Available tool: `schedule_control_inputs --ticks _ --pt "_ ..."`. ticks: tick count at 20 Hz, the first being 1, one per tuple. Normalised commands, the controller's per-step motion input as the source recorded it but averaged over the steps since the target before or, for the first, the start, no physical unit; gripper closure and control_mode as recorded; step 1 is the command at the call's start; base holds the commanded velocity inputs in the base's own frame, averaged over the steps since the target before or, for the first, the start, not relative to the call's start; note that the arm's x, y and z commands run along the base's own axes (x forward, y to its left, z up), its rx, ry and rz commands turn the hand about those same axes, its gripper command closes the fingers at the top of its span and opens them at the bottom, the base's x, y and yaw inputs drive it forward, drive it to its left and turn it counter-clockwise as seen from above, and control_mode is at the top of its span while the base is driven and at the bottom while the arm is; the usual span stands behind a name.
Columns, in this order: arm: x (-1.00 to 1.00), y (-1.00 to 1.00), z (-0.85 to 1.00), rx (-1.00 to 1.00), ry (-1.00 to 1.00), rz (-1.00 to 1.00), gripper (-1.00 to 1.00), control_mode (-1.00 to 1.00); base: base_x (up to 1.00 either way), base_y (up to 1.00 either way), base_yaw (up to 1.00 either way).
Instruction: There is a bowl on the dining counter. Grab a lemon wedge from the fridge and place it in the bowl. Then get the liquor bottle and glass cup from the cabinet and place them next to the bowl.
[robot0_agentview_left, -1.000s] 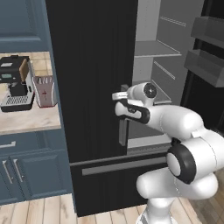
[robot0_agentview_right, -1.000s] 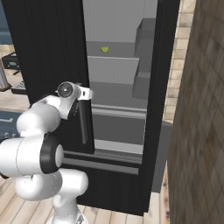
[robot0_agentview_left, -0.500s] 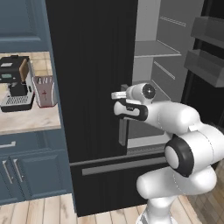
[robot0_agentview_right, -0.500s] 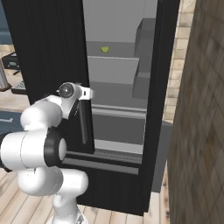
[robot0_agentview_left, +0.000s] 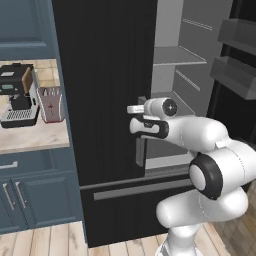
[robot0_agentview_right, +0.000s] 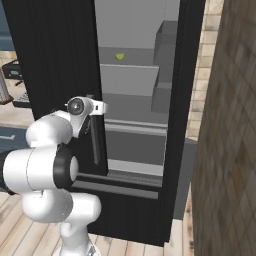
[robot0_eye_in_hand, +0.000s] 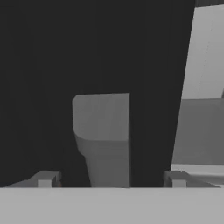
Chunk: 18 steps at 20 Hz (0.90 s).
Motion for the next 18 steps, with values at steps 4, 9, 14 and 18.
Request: schedule_control_inputs --ticks 4,9,14,18 --pt "0.26 0.01 -0.11 0.0 0.05 0.0 1.0 -1.0 0.0 0.0 0.0" --pt "0.01 0.01 -0.06 0.0 0.09 0.0 1.0 -1.0 0.0 0.0 0.0" --pt "-0.19 0.06 -0.04 0.0 0.0 0.0 1.0 -1.0 0.0 0.0 0.0" --pt "-0.54 0.21 0.0 0.0 -0.12 0.0 1.0 -1.0 0.0 0.0 0.0"
